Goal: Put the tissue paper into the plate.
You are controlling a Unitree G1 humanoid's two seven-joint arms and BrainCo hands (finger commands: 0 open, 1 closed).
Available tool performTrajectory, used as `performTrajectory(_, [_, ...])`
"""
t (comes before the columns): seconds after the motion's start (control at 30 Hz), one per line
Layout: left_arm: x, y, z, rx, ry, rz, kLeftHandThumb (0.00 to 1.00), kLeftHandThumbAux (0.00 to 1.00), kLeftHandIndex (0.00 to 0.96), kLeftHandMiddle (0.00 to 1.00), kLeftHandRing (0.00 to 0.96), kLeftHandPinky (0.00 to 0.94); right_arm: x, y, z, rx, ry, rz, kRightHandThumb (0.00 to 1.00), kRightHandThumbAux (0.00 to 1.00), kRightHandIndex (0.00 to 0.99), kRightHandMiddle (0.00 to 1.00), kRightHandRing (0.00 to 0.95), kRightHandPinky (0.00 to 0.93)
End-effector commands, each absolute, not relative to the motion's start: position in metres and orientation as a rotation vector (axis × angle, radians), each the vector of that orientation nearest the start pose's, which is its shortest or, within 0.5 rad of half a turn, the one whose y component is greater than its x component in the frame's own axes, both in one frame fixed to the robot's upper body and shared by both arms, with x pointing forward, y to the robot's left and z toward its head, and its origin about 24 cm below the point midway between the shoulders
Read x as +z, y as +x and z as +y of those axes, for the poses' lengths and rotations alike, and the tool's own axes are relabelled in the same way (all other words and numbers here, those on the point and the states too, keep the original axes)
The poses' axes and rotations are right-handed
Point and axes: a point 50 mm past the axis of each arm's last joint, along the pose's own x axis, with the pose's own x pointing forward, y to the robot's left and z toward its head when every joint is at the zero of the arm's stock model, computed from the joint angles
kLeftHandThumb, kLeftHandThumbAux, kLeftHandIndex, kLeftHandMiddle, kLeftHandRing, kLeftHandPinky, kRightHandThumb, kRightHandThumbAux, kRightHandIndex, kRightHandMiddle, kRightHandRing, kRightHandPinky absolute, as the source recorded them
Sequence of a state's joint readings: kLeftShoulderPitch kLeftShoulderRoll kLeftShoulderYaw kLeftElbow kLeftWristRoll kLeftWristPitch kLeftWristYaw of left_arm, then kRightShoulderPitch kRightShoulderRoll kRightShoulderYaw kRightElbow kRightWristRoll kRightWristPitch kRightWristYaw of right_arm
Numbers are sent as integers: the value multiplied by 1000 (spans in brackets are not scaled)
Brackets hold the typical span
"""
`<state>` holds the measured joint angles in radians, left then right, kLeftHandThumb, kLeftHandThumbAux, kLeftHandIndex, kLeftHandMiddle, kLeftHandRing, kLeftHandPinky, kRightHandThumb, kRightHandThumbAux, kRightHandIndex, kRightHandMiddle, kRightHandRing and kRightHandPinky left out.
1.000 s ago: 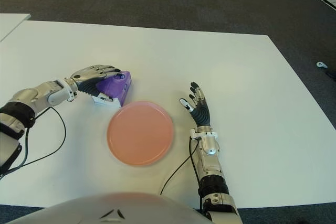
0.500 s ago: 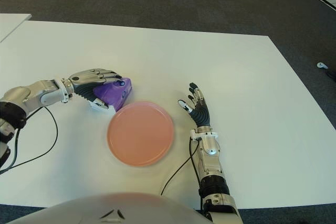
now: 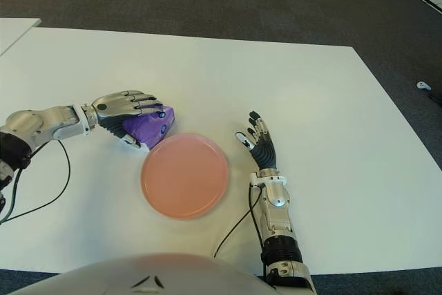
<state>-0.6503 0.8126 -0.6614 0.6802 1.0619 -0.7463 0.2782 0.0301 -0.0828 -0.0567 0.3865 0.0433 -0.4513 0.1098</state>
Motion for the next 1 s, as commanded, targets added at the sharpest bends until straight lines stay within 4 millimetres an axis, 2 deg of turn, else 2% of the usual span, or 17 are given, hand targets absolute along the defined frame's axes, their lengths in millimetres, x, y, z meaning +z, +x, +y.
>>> performTrajectory(0.03, [40,299,209,-978,1851,-489,115,293,0,0,0,0,-44,204,-179,16,-14,171,0,529,0,7,0,0])
performTrajectory(0.43, [31,301,210,-964,1877,-507,173,215,0,0,0,0,-41,202,-178,18,-1,167,0,543,0,11,0,0])
performTrajectory(1.0, [22,303,210,-974,1889,-456,182,228,0,0,0,0,-39,200,-180,23,16,174,0,570,0,13,0,0])
